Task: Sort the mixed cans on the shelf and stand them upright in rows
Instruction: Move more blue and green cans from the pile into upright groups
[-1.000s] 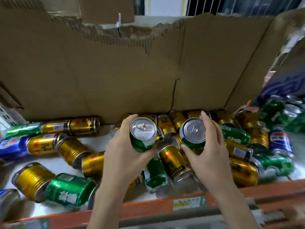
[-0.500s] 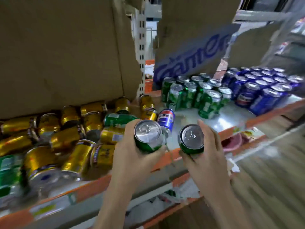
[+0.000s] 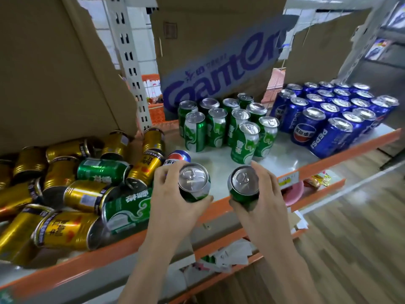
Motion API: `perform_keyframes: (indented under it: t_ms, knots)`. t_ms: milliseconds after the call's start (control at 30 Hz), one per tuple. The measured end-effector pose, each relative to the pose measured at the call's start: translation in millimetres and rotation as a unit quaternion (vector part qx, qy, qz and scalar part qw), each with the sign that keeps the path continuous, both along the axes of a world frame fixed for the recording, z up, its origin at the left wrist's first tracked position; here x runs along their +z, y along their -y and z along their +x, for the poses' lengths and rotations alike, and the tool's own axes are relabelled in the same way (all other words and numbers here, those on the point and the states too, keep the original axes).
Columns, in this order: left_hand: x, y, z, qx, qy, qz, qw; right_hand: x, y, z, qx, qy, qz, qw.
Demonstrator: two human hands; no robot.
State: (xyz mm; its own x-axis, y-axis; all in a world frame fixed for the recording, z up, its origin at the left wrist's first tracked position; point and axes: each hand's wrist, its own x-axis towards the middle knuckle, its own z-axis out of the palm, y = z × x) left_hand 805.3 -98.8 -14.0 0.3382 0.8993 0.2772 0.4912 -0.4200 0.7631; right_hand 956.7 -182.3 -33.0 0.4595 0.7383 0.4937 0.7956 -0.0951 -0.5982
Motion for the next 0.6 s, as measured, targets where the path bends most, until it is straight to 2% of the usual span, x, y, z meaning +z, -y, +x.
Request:
perform_keyframes:
  t_ms: [100, 233, 467, 600]
  knots:
    - [9, -31, 22, -0.020, -0.020, 0.026, 0.999, 5, -24, 19, -0.006, 0.011, -0.016, 1.000]
    - [18, -83, 49, -0.049, -0.114, 0.074, 0.990, 9, -61, 38, -0.001, 0.039, -0.030, 0.999]
    - [4, -130, 78, -0.088, -0.183, 0.009, 0.979, 14, -117, 60, 0.034, 0.139, -0.073, 0.987]
    - [-4, -134, 83, -0.070, -0.182, 0.000, 0.981, 14, -142, 75, 0.025, 0.222, -0.119, 0.968]
